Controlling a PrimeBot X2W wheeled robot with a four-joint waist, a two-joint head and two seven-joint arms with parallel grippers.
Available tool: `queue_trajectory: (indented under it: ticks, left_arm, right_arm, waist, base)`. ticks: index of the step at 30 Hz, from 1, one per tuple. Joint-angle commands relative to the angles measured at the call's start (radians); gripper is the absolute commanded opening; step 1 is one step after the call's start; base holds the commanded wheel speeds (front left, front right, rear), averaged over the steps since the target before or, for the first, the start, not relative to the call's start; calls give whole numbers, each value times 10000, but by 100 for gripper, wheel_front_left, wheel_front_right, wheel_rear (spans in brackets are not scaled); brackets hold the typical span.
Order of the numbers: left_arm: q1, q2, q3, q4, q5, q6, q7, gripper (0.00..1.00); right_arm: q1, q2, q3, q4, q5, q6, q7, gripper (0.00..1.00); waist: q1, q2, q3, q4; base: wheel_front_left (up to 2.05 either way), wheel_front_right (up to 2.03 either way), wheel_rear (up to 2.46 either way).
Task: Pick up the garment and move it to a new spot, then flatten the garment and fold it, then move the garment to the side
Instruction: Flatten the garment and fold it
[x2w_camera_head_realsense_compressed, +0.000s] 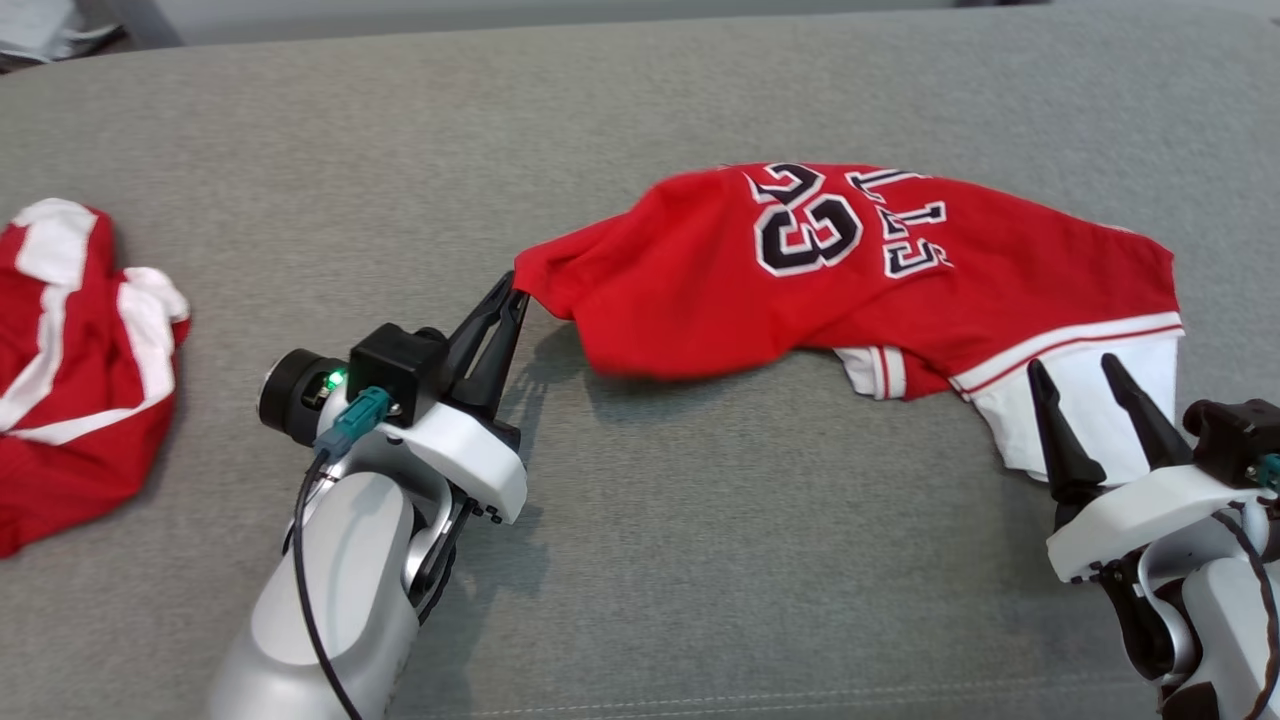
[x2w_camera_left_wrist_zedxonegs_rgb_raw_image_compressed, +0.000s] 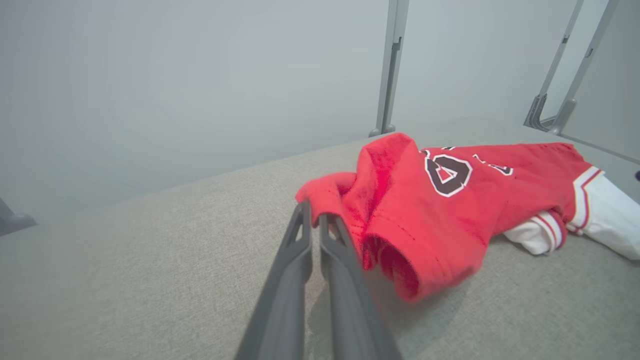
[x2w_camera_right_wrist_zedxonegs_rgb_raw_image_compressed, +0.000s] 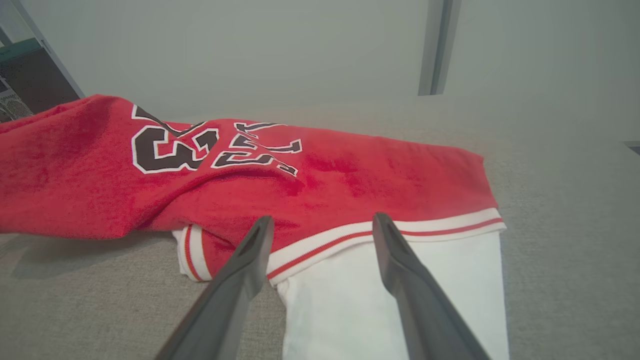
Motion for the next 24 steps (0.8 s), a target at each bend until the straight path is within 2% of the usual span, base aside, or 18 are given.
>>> queue_trajectory:
  ticks: [1, 8, 10, 13, 14, 16, 17, 18, 20, 21, 22, 23, 24]
  left_arm:
    - [72, 133, 456, -601, -2, -69, -90, 0]
    - [511, 211, 1278, -2148, 246, -80, -90, 0]
    - [736, 319, 1374, -2047, 345, -88, -90, 0]
    - [1066, 515, 1246, -1113, 446, -110, -90, 0]
    - [1109, 569, 1187, -805, 456, -118, -90, 15]
    - [1140, 647, 1090, -337, 460, -130, -90, 62]
    - [1137, 652, 1072, -140, 424, -135, -90, 49]
    - [1108, 648, 1074, -30, 386, -138, -90, 43]
    - [1043, 651, 1086, 49, 360, -143, -90, 38]
    - [1005, 645, 1106, 66, 353, -145, -90, 41]
    - [975, 652, 1148, 92, 357, -145, -90, 49]
    - [950, 662, 1198, 181, 368, -142, -90, 89]
    - [912, 674, 1248, 285, 388, -121, -90, 100]
  right_arm:
    - [-138, -144, 257, -87, 141, 40, -138, 100]
    - [-93, -87, 550, 414, 450, 40, -314, 100]
    - [-41, -81, 638, 552, 527, 40, -352, 100]
    - [-15, -54, 794, 730, 625, 40, -372, 100]
    - [-31, -40, 855, 774, 655, 40, -373, 100]
    - [-83, -26, 960, 843, 711, 40, -376, 100]
    - [-110, -24, 1010, 867, 732, 40, -376, 100]
    - [-139, -24, 1054, 885, 752, 40, -376, 100]
    - [-198, -28, 1143, 904, 791, 40, -376, 100]
    - [-221, -28, 1182, 905, 811, 40, -378, 100]
    - [-245, -16, 1221, 906, 834, 40, -378, 100]
    - [-260, -1, 1264, 908, 856, 40, -382, 100]
    - [-274, 15, 1310, 922, 874, 40, -380, 100]
  waist:
    - [0, 0, -411, 524]
    - [0, 0, -1038, 1397]
    - [0, 0, -1176, 1580]
    - [0, 0, -1300, 1732]
    - [0, 0, -1317, 1745]
    - [0, 0, -1327, 1760]
    - [0, 0, -1322, 1756]
    - [0, 0, -1311, 1745]
    - [0, 0, -1281, 1696]
    - [0, 0, -1269, 1662]
    - [0, 0, -1255, 1606]
    - [0, 0, -1243, 1543]
    - [0, 0, -1229, 1472]
  base:
    - [0, 0, 0]
    - [0, 0, 0]
    - [0, 0, 0]
    - [0, 0, 0]
    - [0, 0, 0]
    - [0, 0, 0]
    - [0, 0, 0]
    - [0, 0, 0]
    - [0, 0, 0]
    - [0, 0, 0]
    - [0, 0, 0]
    - [0, 0, 0]
    - [0, 0, 0]
